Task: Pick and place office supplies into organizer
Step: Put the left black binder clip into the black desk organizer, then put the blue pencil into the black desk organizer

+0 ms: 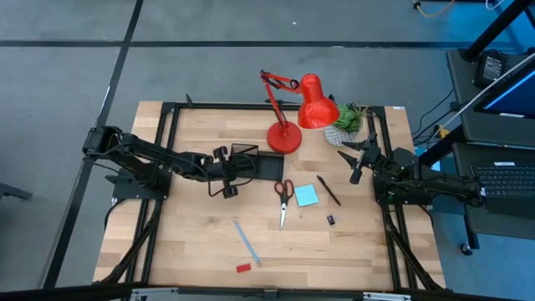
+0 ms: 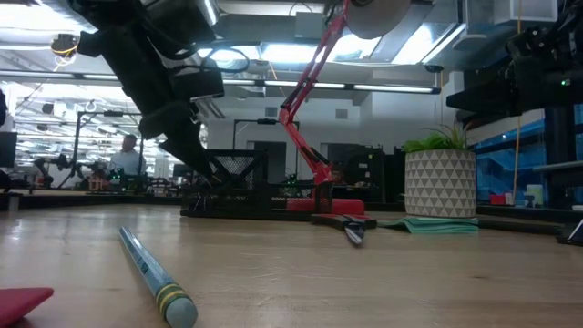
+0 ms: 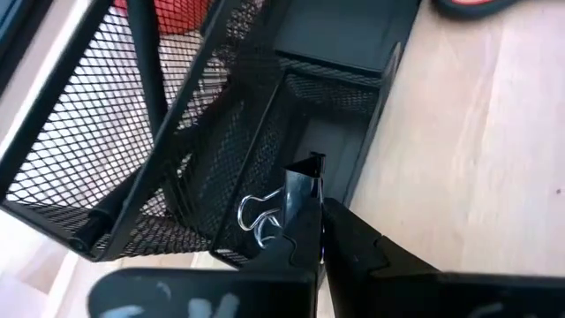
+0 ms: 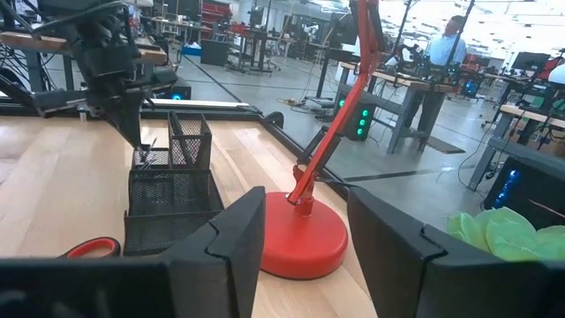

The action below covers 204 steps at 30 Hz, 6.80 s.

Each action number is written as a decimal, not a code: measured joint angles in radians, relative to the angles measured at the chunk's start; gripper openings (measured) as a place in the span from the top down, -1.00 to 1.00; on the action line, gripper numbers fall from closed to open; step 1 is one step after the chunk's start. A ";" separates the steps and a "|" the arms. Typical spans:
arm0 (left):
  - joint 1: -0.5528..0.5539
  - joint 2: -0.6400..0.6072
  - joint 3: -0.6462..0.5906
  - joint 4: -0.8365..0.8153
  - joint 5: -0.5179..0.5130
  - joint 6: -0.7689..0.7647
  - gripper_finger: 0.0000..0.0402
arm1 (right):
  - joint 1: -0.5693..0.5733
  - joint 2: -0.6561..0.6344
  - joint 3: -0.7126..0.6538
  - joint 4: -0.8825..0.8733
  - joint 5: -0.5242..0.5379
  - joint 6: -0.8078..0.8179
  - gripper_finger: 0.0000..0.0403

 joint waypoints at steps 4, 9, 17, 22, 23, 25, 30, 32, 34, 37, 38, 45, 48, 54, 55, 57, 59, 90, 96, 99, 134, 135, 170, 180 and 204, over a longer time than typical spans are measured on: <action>0.000 0.000 0.000 0.000 0.023 -0.002 0.99 | 0.000 0.000 0.000 0.000 0.000 0.000 0.18; 0.001 0.000 0.000 0.000 0.022 -0.026 0.99 | 0.000 0.000 0.000 0.000 0.000 0.000 0.18; 0.020 0.000 -0.012 -0.001 0.017 -0.025 0.99 | 0.000 0.000 0.000 0.000 0.000 0.000 0.18; 0.032 0.001 -0.033 0.009 0.017 -0.025 0.99 | 0.000 0.000 0.000 0.000 0.000 0.000 0.18; 0.032 0.001 -0.034 0.015 0.017 -0.025 0.99 | 0.000 0.000 0.000 0.000 0.000 0.000 0.18; 0.032 0.001 -0.034 0.016 0.017 -0.024 0.99 | 0.000 0.000 0.000 -0.001 0.000 0.000 0.18; 0.032 0.001 -0.035 0.015 0.017 -0.024 0.98 | 0.000 0.000 0.000 -0.001 0.000 0.000 0.18; 0.031 0.001 -0.035 0.015 0.017 -0.024 0.98 | 0.000 0.000 0.000 -0.001 0.000 0.000 0.18; 0.032 0.001 -0.035 0.015 0.017 -0.024 0.98 | 0.000 0.000 0.000 -0.001 0.000 0.000 0.18; 0.031 0.001 -0.035 0.015 0.017 -0.024 0.95 | 0.000 0.000 0.000 -0.001 0.000 0.000 0.18; 0.032 0.001 -0.035 0.015 0.017 -0.023 0.94 | 0.000 0.000 0.000 -0.001 0.000 0.000 0.18; 0.032 0.001 -0.034 0.015 0.016 -0.023 0.85 | 0.000 0.000 0.000 0.000 0.000 0.000 0.18; 0.031 0.001 -0.035 0.015 0.009 -0.022 0.80 | 0.000 0.000 0.000 -0.001 0.000 0.000 0.18; 0.031 0.001 -0.035 0.031 -0.041 0.053 0.72 | 0.000 0.000 0.000 -0.001 0.000 0.000 0.18; 0.030 0.000 -0.034 0.040 -0.042 0.070 0.71 | 0.000 0.000 0.000 -0.001 0.000 0.000 0.18; 0.025 0.000 -0.035 0.054 -0.042 0.102 0.69 | 0.000 0.000 0.000 -0.001 0.000 0.000 0.18; 0.017 0.000 -0.034 0.069 -0.044 0.133 0.67 | 0.000 0.000 0.000 -0.001 0.000 0.000 0.18; -0.215 0.000 0.110 0.177 0.351 0.442 0.37 | 0.000 0.000 0.000 -0.001 0.000 0.001 0.18; -0.257 0.000 0.110 0.209 0.412 0.389 0.39 | 0.000 0.000 0.000 -0.001 0.000 0.003 0.18; -0.283 0.000 0.110 0.244 0.410 0.360 0.38 | 0.000 0.000 0.000 0.000 0.000 0.030 0.18; -0.446 0.178 0.110 0.300 0.354 0.446 0.37 | 0.000 0.000 0.000 0.000 0.000 0.125 0.18; -0.439 0.190 0.110 0.299 0.362 0.446 0.37 | 0.000 0.000 0.000 0.000 0.000 0.129 0.18; -0.376 0.391 0.089 0.351 0.477 0.231 0.87 | 0.000 0.000 0.000 0.000 0.000 0.131 0.18; -0.389 0.389 0.074 0.363 0.412 0.079 0.96 | 0.000 0.000 0.000 0.000 0.000 0.132 0.18; -0.293 0.388 0.073 0.344 0.177 -0.225 0.98 | 0.000 0.000 0.000 0.004 -0.001 0.282 0.18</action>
